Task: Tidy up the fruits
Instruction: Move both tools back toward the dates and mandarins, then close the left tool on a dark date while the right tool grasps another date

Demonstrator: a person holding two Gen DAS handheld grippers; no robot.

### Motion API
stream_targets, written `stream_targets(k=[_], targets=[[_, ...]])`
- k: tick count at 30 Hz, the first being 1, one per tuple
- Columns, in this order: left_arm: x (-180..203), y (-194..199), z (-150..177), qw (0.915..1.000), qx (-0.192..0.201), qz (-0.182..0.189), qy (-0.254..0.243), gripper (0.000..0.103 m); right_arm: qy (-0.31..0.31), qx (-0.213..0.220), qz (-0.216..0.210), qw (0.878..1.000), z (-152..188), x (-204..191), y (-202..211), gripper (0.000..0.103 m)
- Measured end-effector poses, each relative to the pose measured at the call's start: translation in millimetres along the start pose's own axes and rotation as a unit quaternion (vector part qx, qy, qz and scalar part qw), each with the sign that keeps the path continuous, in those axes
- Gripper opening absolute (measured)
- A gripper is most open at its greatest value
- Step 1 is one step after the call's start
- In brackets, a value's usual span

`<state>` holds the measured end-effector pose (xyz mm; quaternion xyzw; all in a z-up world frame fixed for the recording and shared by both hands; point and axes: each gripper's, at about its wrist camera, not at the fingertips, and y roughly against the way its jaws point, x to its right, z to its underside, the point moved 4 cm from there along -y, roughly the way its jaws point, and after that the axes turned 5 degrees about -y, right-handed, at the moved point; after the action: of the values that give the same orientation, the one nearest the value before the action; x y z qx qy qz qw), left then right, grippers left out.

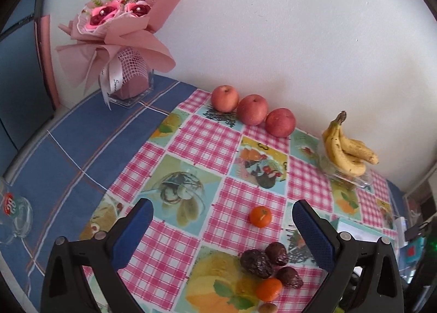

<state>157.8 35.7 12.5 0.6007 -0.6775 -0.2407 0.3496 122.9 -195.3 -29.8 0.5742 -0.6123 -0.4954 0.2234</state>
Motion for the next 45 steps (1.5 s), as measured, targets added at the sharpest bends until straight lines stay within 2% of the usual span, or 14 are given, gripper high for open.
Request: stream_targets(k=[10,12,14,19,21,26,30,35,37,39,41,43,45], targets=[[-5.1,-8.4,7.7,0.9991,-0.023,0.009,0.034,0.102,0.034,-0.009,0.013,0.999,7.3,-9.4,-9.9,0.091],[-3.8,-13.0,10.0,0.9984,-0.036,0.014,0.04,0.102,0.036,-0.015,0.008,0.999,9.3,-10.7,-12.7,0.087],[-1.5,-18.7,13.6,0.9975,-0.051,0.021,0.045,0.101,0.041,-0.024,0.004,0.999,12.3,-13.0,-17.3,0.077],[7.8,-43.1,30.6,0.9894,-0.102,0.072,0.073,0.097,0.035,-0.042,-0.013,0.998,19.2,-11.7,-28.7,0.075],[11.2,-56.7,41.5,0.9859,-0.131,0.07,0.078,0.091,0.033,-0.05,-0.015,0.998,21.6,-11.2,-33.3,0.075],[12.1,-75.5,58.5,0.9807,-0.165,0.057,0.088,0.088,0.03,-0.077,-0.017,0.996,30.5,-9.4,-48.3,0.064],[12.1,-83.4,66.4,0.9763,-0.182,0.063,0.099,0.088,0.026,-0.098,-0.018,0.995,38.9,-5.7,-60.3,0.064],[18.1,-87.9,72.4,0.9723,-0.196,0.076,0.103,0.085,0.012,-0.104,-0.032,0.994,41.6,-3.0,-65.5,0.064],[21.0,-89.5,74.2,0.9711,-0.2,0.081,0.102,0.073,0.007,-0.1,-0.035,0.994,41.6,-1.4,-66.4,0.064],[21.9,-91.0,75.9,0.9704,-0.204,0.081,0.101,0.067,-0.002,-0.099,-0.041,0.994,41.7,0.4,-67.2,0.062],[22.1,-93.0,78.1,0.9696,-0.208,0.079,0.102,0.061,-0.009,-0.097,-0.046,0.994,41.7,1.1,-66.2,0.05],[22.7,-96.0,81.2,0.9676,-0.214,0.082,0.105,0.044,-0.012,-0.095,-0.046,0.994,41.4,3.0,-65.2,0.047],[24.6,-98.6,84.0,0.9656,-0.219,0.089,0.108,0.04,-0.015,-0.095,-0.048,0.994,41.6,4.4,-64.7,0.045]])
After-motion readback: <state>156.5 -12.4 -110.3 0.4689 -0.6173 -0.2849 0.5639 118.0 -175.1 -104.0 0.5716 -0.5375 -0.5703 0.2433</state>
